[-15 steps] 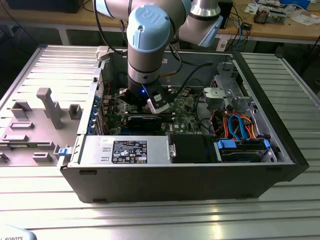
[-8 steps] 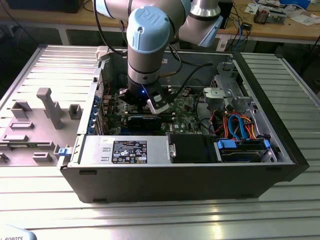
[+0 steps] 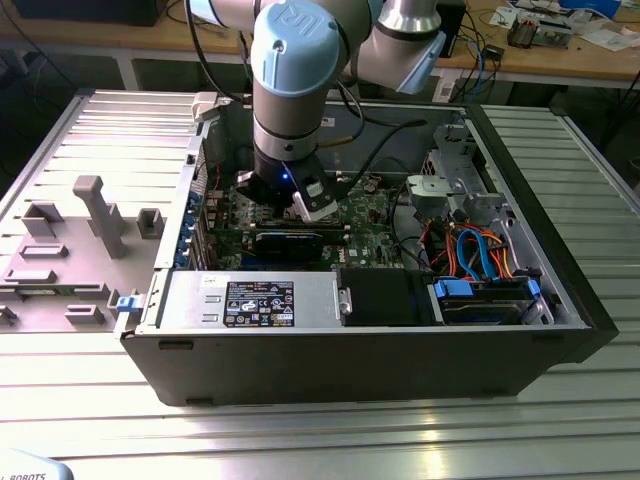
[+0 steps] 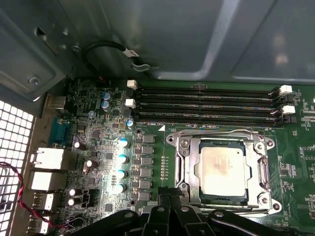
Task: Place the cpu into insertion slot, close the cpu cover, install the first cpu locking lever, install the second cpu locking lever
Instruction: 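Install the second cpu locking lever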
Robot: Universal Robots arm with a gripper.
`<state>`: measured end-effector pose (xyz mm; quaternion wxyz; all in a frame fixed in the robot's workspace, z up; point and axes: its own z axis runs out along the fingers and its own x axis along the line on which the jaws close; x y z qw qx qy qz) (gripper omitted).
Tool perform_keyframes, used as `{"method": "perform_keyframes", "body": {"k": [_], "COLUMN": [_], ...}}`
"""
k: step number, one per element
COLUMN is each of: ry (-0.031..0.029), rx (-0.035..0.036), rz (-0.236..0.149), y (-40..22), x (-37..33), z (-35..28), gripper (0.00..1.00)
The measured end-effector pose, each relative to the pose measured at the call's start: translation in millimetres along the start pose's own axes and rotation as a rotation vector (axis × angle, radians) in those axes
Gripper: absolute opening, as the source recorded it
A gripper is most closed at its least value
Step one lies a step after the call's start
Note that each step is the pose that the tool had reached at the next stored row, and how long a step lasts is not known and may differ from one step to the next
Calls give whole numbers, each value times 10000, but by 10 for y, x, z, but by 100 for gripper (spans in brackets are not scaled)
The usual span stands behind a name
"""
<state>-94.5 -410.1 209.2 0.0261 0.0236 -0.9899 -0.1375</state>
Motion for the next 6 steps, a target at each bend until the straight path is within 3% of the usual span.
{"method": "perform_keyframes", "body": {"k": [6], "ry": [-1], "rx": [0], "rz": [0], "y": [0], "x": [0], "z": [0], "gripper": [11]}}
